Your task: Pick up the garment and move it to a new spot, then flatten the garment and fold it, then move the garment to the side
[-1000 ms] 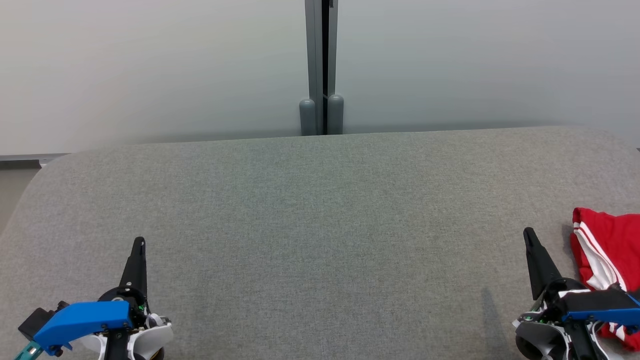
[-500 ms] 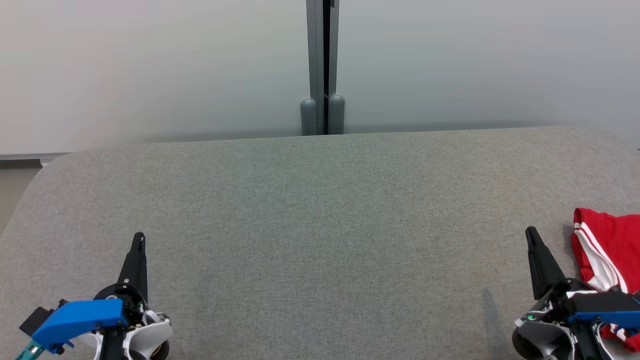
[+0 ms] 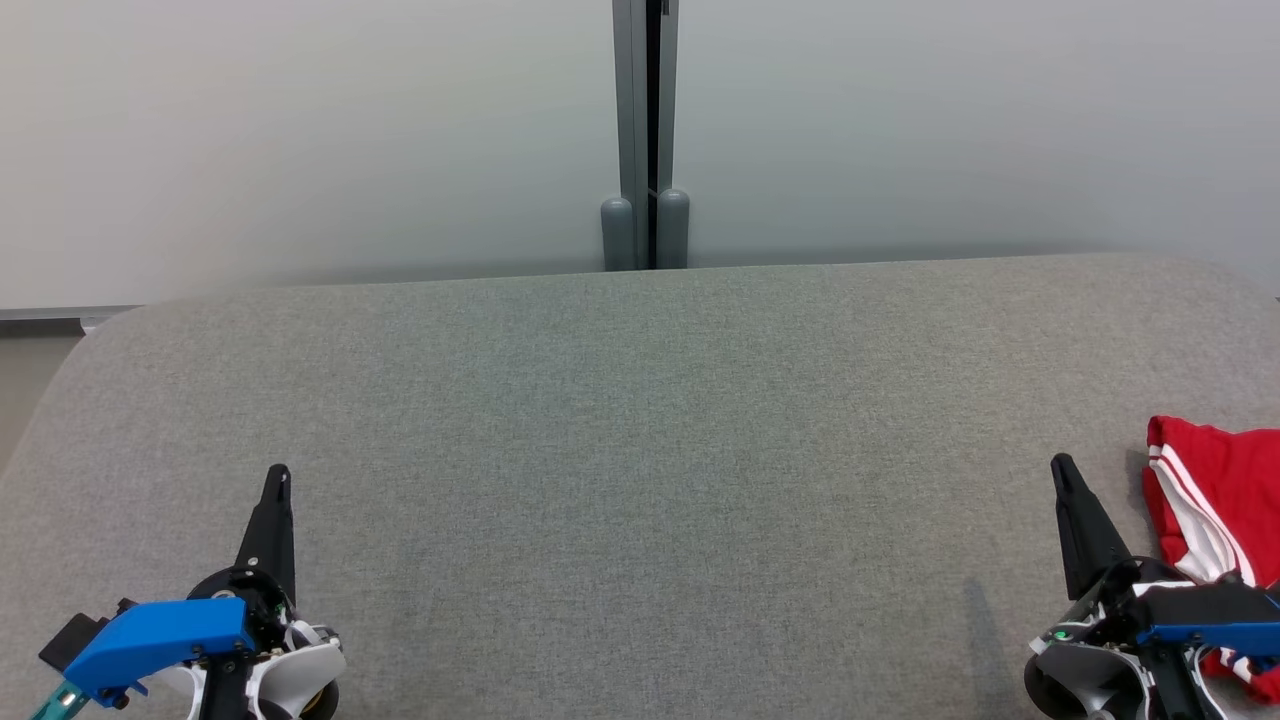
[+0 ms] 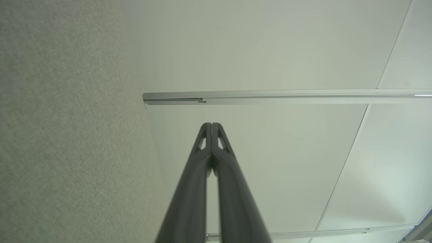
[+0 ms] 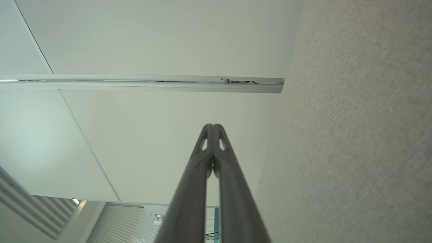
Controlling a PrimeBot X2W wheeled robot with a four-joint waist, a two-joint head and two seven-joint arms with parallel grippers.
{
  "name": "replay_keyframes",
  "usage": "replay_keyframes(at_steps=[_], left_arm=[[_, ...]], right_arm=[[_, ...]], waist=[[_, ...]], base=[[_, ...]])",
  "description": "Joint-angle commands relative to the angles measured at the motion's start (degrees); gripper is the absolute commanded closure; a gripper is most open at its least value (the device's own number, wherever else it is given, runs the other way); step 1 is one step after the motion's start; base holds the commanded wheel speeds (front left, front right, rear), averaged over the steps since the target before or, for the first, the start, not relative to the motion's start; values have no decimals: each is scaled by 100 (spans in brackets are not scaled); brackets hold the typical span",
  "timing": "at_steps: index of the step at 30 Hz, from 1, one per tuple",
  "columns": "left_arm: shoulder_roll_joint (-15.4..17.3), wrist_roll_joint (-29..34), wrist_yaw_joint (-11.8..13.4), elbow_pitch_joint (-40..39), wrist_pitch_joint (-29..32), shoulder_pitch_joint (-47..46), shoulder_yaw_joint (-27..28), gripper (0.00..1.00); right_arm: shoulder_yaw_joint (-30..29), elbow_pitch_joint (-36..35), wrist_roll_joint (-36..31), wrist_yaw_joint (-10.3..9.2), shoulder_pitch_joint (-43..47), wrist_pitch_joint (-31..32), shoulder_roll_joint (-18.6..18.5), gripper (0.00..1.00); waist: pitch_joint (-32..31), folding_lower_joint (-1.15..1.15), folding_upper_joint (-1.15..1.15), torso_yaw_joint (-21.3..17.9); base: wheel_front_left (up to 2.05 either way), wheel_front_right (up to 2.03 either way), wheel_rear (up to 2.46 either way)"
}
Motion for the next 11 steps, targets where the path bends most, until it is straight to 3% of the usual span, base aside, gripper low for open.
replay_keyframes(at_steps=[1, 11], left_arm=[[15, -20, -21, -26, 25, -51, 11, 100], [15, -20, -21, -26, 24, -51, 11, 100]], right_arm=[[-11, -19, 13, 2, 69, 17, -38, 100], [-11, -19, 14, 2, 68, 17, -38, 100]], waist=[[0, 0, 0, 0], [0, 0, 0, 0]], base=[[0, 0, 0], [0, 0, 0]])
